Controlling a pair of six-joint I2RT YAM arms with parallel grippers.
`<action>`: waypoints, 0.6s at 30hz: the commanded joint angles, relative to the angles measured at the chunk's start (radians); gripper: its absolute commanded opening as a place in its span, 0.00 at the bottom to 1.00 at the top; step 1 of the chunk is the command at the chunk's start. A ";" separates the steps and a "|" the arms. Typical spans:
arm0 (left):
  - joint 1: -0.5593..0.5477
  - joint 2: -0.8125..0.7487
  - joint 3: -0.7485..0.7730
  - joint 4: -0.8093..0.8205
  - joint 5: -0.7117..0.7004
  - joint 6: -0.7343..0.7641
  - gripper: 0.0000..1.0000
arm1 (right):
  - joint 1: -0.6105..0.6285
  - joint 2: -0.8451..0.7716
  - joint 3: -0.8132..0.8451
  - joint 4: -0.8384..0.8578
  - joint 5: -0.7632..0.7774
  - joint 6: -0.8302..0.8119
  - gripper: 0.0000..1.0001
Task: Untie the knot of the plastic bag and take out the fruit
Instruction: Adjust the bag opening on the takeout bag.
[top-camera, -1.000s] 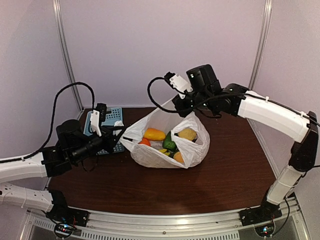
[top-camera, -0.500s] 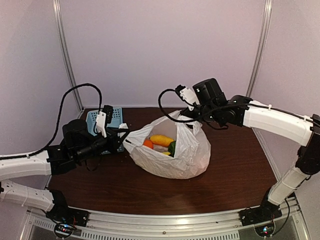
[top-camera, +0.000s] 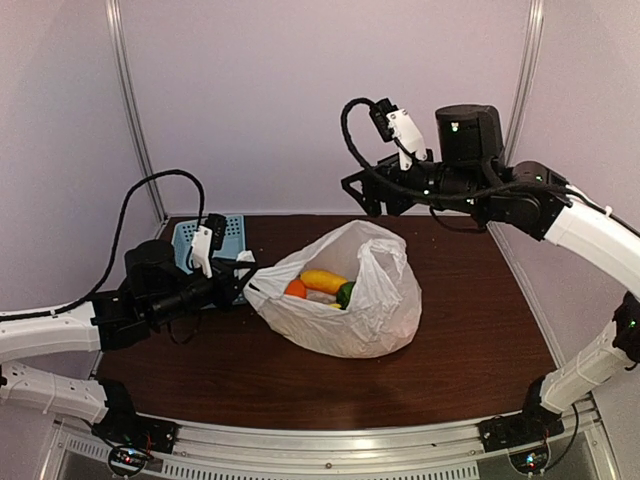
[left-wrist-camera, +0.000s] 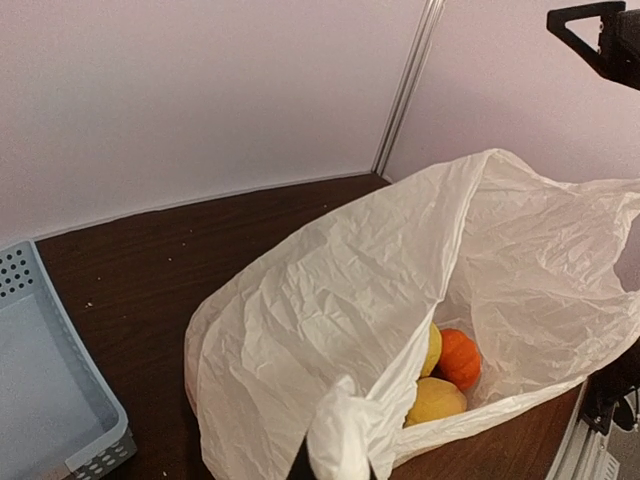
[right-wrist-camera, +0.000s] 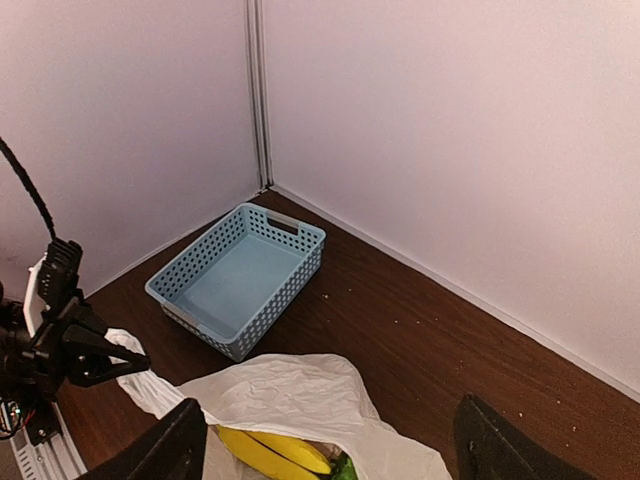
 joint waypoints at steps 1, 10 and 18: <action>0.008 -0.013 0.015 -0.007 0.010 -0.010 0.00 | 0.074 0.057 0.025 -0.023 -0.027 0.053 0.82; 0.008 -0.025 0.004 -0.021 0.000 -0.027 0.00 | 0.147 0.149 -0.132 0.029 0.031 0.265 0.65; 0.008 -0.036 -0.023 -0.041 -0.005 -0.055 0.00 | 0.213 0.156 -0.352 -0.005 0.098 0.412 0.59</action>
